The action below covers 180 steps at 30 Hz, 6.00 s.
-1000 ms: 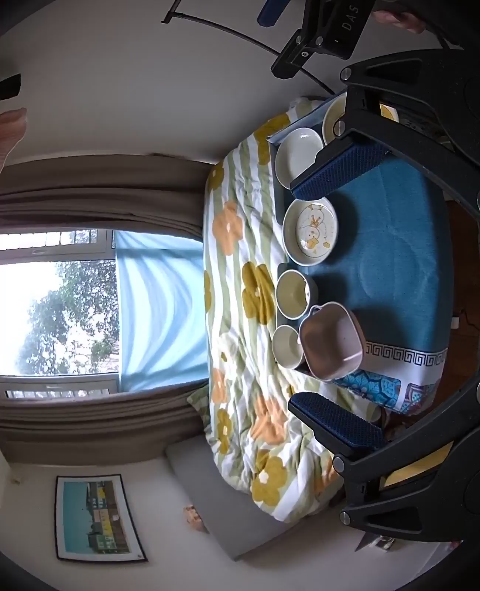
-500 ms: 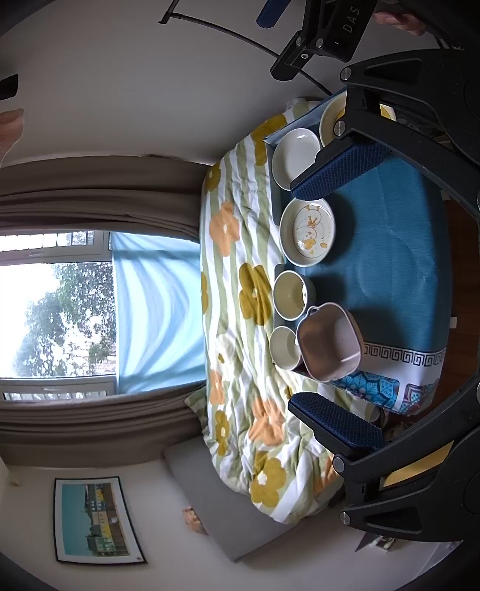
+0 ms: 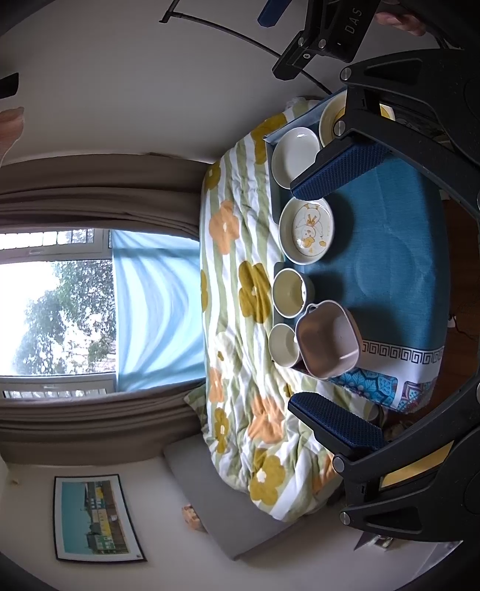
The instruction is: Organize plates and bowls
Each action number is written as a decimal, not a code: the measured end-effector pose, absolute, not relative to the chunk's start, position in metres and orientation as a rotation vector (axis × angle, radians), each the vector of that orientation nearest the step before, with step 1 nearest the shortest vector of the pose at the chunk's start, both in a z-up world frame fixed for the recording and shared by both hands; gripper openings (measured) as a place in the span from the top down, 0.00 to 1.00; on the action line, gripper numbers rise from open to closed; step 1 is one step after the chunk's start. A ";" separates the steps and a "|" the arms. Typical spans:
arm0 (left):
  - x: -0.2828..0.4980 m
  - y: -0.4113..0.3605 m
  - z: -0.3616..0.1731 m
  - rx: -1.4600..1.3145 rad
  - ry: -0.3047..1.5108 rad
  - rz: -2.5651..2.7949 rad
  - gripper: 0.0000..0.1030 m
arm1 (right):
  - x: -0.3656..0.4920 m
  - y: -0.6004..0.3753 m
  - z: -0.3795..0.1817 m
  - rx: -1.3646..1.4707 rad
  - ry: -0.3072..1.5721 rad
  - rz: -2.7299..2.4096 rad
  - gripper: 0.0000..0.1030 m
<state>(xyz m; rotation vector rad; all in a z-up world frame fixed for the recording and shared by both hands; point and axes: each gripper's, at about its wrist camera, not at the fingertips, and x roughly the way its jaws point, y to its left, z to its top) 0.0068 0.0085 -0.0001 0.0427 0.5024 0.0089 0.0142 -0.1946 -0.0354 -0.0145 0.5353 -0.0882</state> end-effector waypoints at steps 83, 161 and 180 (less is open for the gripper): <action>0.181 -0.215 -0.248 0.163 1.138 -0.600 0.02 | 0.054 -0.414 -0.268 0.470 1.006 -0.082 0.18; 0.144 0.077 -0.284 -0.136 1.278 -0.245 0.80 | 0.173 -0.172 -0.311 0.180 1.187 0.500 0.90; 0.142 0.105 -0.305 -0.100 1.248 -0.244 0.80 | 0.170 -0.144 -0.335 0.149 1.177 0.491 0.90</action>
